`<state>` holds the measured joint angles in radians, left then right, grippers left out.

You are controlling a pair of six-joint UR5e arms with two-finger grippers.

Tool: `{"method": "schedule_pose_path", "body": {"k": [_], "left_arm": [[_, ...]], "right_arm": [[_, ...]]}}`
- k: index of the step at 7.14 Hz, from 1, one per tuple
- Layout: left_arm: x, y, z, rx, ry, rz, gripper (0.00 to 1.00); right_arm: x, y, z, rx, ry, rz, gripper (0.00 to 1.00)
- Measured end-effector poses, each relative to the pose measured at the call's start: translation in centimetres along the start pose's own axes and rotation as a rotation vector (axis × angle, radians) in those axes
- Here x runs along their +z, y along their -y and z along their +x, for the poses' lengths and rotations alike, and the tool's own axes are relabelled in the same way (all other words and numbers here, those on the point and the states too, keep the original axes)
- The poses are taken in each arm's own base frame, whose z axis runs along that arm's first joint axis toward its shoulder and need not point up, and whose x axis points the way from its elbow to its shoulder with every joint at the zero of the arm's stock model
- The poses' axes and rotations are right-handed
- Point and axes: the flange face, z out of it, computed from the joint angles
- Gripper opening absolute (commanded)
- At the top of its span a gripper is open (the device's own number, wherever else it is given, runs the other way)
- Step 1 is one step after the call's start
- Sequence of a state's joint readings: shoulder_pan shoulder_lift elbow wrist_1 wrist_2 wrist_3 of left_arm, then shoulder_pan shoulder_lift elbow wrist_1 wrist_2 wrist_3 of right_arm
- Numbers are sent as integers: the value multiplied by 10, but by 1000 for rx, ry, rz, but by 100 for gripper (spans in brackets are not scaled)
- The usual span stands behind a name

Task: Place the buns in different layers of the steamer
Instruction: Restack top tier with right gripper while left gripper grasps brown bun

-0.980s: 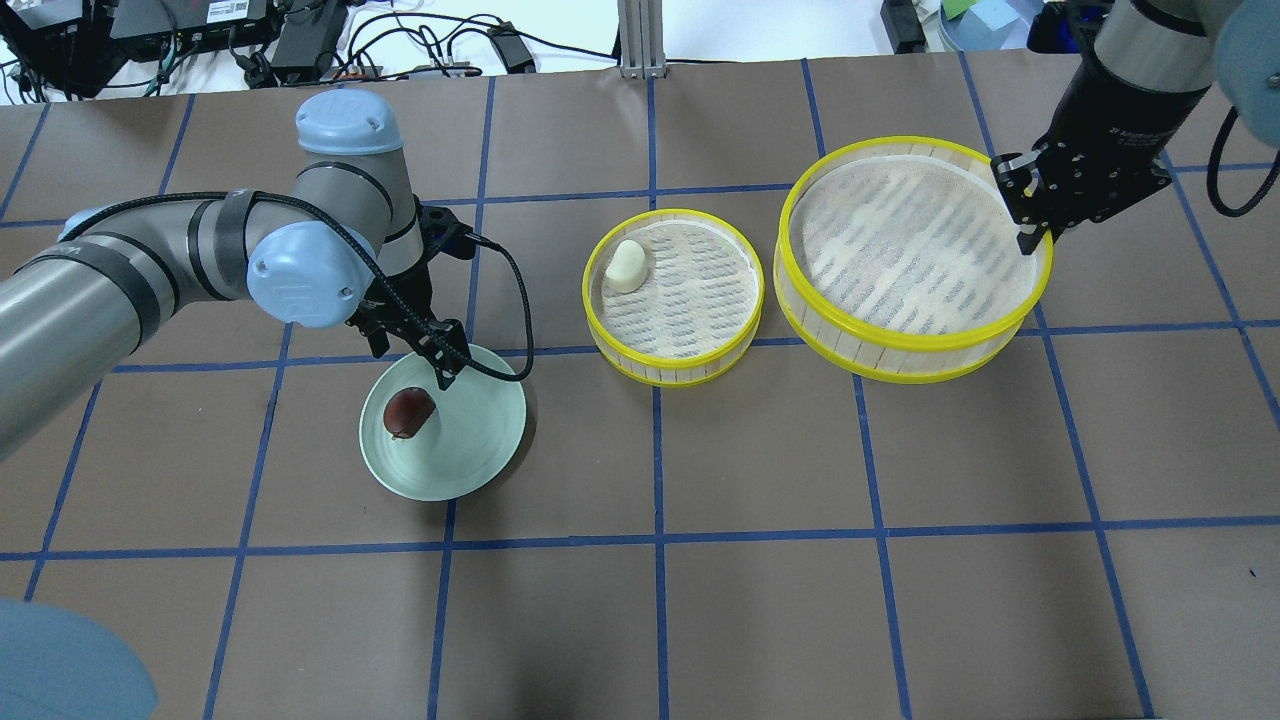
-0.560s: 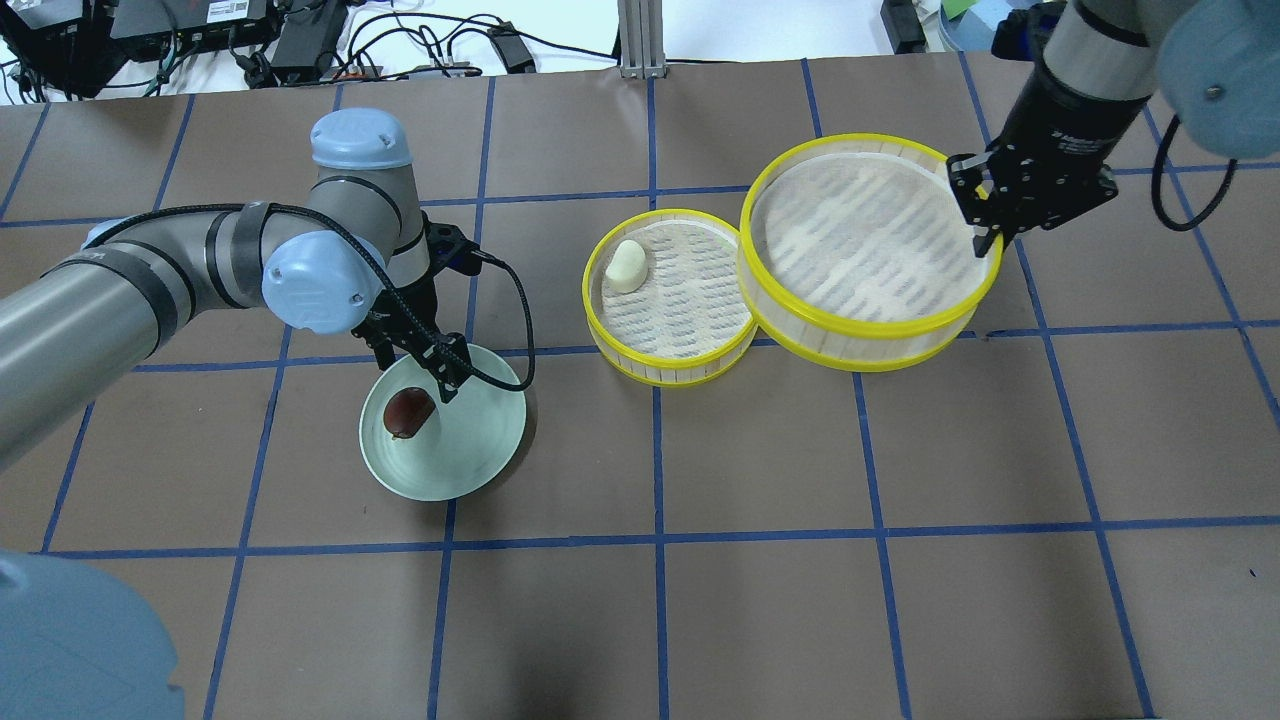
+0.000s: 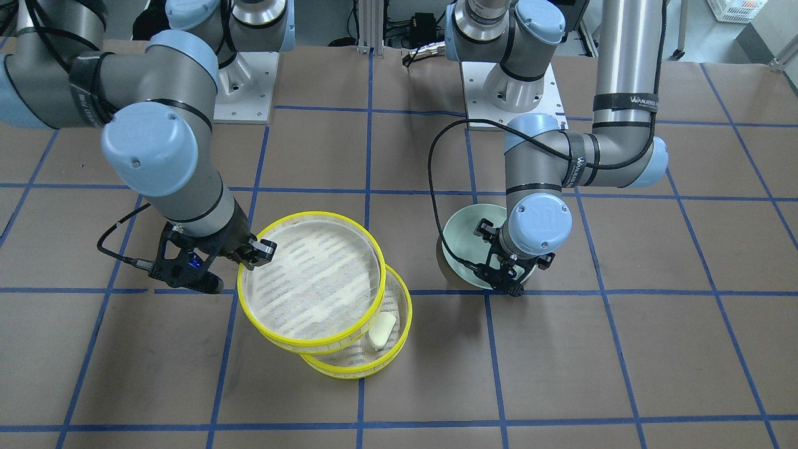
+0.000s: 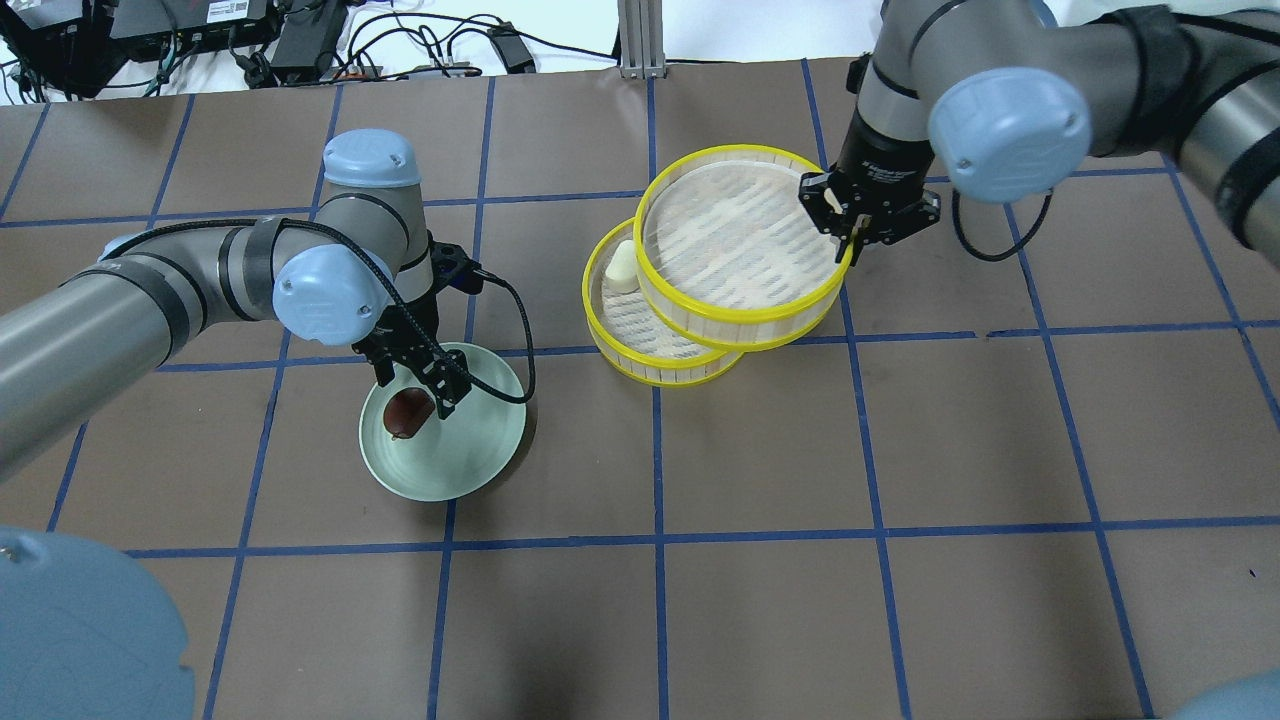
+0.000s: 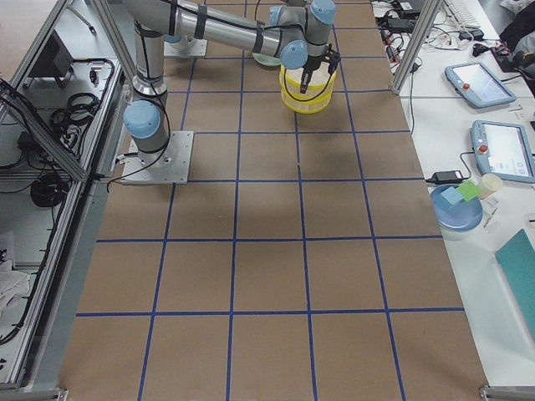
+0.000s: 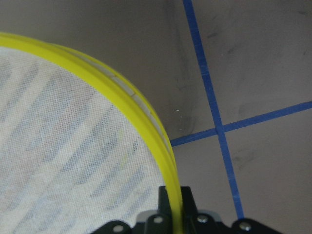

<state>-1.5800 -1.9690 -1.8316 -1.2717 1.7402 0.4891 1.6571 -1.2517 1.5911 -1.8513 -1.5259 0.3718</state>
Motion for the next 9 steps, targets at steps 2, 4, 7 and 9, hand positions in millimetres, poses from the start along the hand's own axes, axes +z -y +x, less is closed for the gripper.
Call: {"method": "schedule_pose_path", "body": {"k": [2,4,7,9], "left_arm": [[8,2,0,1,-6,-15,0],[7,4,-1,2,-3,-14,0],[-21,1,-3,-13,17,35,0],[-51,-6,1,-52,19,91,0]], "right_arm": [[17,1,-16,7,1,4,0],[29,1,-25,0,0,2,0],[35,3,-28,-6,0,6,0],[38,4,-29,-6,1,6,0]]}}
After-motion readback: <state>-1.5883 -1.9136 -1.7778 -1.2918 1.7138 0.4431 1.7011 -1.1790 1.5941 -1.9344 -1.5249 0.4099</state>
